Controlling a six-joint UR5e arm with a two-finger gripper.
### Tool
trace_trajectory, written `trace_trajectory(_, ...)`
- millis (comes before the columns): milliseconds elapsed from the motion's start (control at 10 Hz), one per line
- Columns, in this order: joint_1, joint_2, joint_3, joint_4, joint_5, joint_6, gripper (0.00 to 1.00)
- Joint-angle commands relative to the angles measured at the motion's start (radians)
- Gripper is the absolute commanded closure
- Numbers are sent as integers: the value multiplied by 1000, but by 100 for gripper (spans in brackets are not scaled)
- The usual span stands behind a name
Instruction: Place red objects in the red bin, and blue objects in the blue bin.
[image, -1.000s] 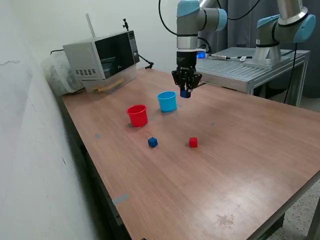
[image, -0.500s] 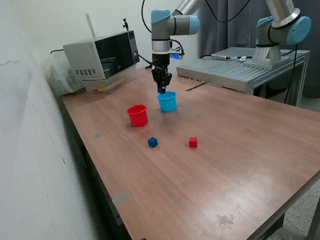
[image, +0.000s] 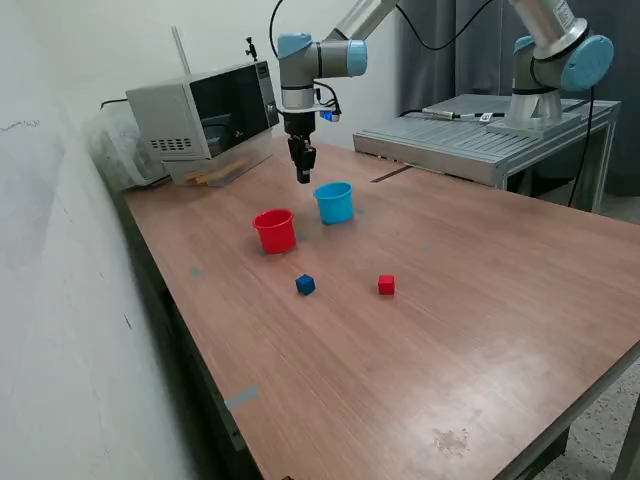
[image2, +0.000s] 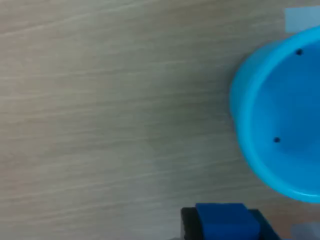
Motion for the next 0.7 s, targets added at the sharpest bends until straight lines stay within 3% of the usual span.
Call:
trace_trajectory(0, 20, -7, 3, 8, -107, 34, 100)
trace_trajectory(200, 76, -60, 41, 8, -103, 51, 100)
trace_trajectory(600, 80, -137, 142, 6, -100, 60, 100)
